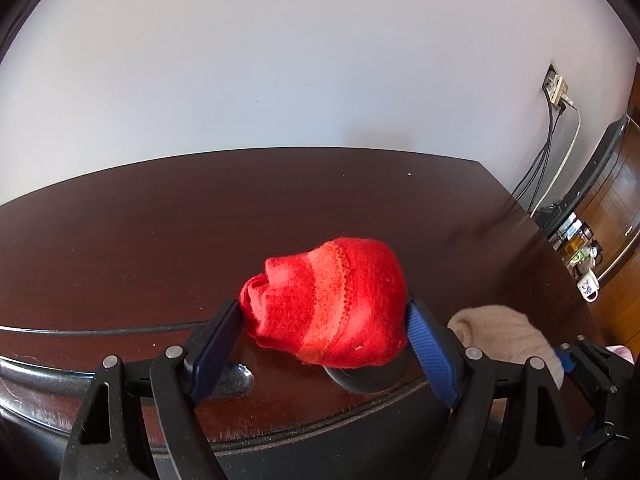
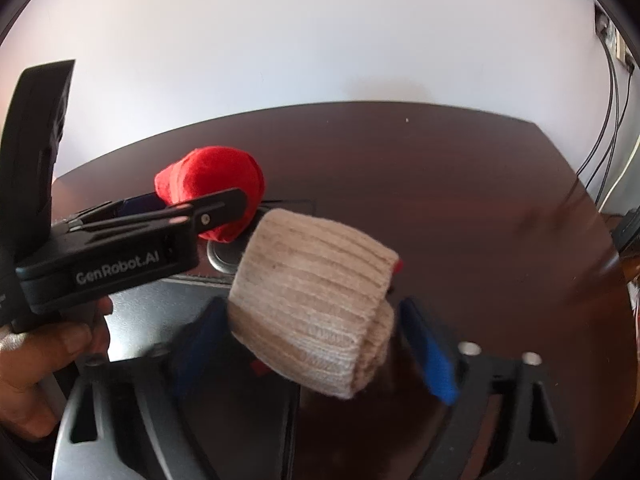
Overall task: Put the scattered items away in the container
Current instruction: 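Grasp the red sock with the left gripper while the right gripper grasps the beige sock, then lift and carry the red sock and beige sock over the steel basin with both grippers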
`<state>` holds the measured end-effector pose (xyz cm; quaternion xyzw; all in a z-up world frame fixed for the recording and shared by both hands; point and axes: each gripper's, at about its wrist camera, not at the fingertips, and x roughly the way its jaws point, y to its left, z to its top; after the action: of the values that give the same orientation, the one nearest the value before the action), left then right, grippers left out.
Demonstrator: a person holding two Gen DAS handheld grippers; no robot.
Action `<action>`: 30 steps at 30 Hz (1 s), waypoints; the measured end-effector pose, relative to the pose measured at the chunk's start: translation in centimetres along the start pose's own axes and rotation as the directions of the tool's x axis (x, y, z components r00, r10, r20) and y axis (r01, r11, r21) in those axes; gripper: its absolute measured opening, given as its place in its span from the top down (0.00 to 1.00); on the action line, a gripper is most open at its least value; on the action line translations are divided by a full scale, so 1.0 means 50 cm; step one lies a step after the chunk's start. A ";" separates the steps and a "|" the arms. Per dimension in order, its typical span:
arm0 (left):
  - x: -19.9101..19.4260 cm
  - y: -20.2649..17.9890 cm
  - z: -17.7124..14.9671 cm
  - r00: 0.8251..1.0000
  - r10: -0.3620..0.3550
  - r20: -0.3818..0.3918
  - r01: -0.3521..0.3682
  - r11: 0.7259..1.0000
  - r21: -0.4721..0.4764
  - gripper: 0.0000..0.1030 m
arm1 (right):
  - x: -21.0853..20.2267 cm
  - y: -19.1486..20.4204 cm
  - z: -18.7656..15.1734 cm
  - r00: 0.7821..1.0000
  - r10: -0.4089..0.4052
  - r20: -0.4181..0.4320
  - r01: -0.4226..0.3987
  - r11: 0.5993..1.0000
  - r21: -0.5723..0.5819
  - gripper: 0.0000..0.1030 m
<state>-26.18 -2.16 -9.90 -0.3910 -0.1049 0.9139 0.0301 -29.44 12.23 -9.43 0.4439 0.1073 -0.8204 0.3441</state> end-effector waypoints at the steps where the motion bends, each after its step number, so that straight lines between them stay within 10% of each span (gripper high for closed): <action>1: -0.002 -0.001 -0.001 1.000 -0.002 0.002 0.002 1.000 0.008 0.27 | 0.000 0.000 -0.002 1.000 0.003 -0.002 -0.003 1.000 0.000 0.29; 30: -0.100 -0.007 -0.021 0.996 0.000 0.088 -0.005 0.999 0.053 0.36 | -0.132 -0.028 -0.089 0.992 0.067 0.105 -0.076 0.993 0.085 0.35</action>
<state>-21.96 -2.31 -6.97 -0.3494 -0.0814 0.9328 0.0347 -24.99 18.50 -6.90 0.4199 0.0371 -0.8331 0.3582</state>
